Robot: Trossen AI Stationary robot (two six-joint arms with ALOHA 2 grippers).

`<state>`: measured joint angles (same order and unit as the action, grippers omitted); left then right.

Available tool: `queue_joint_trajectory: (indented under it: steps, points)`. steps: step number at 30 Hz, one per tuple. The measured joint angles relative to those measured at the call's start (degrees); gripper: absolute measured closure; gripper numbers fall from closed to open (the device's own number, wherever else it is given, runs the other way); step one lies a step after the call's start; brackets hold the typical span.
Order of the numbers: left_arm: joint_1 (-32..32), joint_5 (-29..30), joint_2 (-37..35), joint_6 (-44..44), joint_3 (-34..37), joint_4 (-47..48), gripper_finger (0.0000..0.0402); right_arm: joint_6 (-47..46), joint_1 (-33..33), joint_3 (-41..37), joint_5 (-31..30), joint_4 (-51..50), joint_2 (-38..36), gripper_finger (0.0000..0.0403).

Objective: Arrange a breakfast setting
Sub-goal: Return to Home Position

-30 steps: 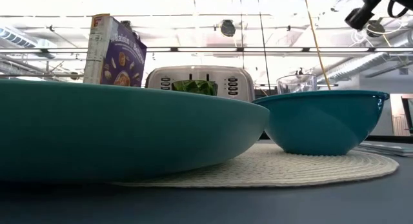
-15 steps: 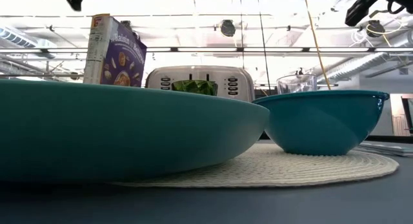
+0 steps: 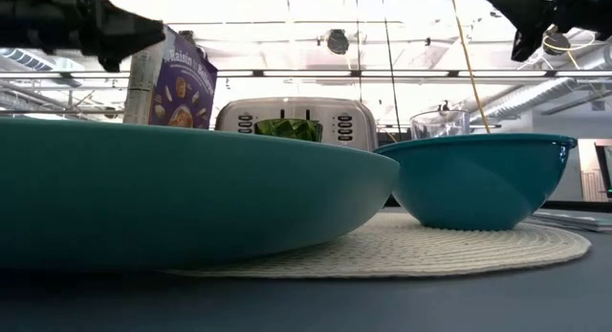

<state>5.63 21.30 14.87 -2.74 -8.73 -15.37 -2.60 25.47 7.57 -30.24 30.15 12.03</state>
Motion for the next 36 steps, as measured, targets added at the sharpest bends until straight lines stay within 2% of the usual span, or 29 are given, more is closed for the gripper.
queue_joint_trajectory:
  steps: [8, 13, 18, 26, 29, 36]
  points:
    - [-4.74, -4.75, 0.02, 3.36, 4.19, -1.69, 0.0273, -1.04, 0.00, 0.00, 0.02, -2.29, 0.04, 0.0273]
    - [-6.23, -5.55, -0.65, 3.92, 4.89, -1.44, 0.0272, -1.04, 0.00, 0.00, 0.17, -2.22, 0.04, 0.0273]
    - [-7.00, -8.45, -3.95, 2.42, 4.89, -0.39, 0.0273, -1.04, 0.00, 0.00, 0.19, -2.16, 0.02, 0.0273]
    - [-7.25, -9.21, -10.87, 1.80, 4.89, 6.34, 0.0273, -0.97, 0.00, 1.09, 0.18, -1.52, 0.00, 0.0273]
    - [-7.25, -9.39, -12.93, 1.83, 4.91, 8.61, 0.0273, -0.54, 0.00, 3.01, -0.02, -4.80, 0.00, 0.0273]
    - [-7.23, -9.44, -14.71, 1.79, 4.91, 9.65, 0.0273, 2.36, 0.00, 9.87, -0.10, -19.44, 0.00, 0.0273]
